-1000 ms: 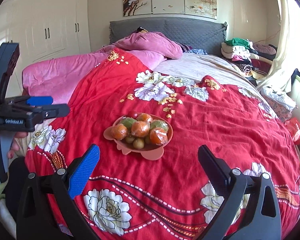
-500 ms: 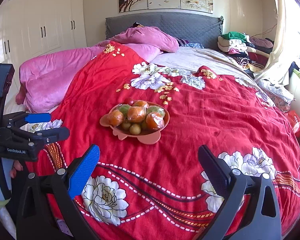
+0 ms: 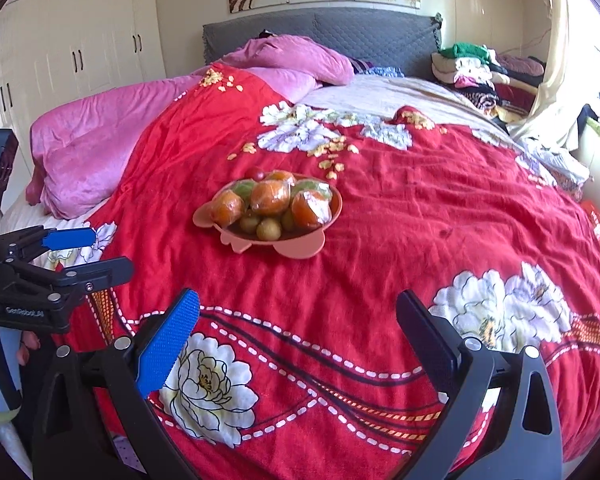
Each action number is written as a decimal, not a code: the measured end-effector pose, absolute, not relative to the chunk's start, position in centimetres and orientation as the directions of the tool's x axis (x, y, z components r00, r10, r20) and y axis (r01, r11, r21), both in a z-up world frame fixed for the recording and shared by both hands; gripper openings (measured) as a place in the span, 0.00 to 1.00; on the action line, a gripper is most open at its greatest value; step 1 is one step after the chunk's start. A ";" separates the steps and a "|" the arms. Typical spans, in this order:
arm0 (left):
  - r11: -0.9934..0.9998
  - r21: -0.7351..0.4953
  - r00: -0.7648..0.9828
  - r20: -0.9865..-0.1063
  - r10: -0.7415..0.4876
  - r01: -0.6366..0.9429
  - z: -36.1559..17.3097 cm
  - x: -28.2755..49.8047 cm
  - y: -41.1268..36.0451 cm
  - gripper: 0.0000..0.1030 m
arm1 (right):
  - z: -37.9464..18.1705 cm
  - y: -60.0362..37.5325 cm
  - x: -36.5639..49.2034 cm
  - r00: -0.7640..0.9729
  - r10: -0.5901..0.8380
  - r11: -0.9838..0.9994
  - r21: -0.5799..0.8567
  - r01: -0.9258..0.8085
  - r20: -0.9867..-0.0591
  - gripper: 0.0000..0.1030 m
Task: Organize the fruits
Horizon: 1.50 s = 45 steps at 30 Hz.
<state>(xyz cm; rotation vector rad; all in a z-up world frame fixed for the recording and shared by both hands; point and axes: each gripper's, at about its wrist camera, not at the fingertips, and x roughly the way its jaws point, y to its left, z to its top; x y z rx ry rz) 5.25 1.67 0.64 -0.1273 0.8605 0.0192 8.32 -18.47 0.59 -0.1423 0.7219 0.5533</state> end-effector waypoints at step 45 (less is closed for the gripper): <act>0.989 -0.114 0.622 -0.782 -0.030 -0.095 -0.2 5.5 1.8 0.91 | -0.1 -18.8 9.1 0.605 0.413 0.860 0.073 -0.504 -0.681 0.95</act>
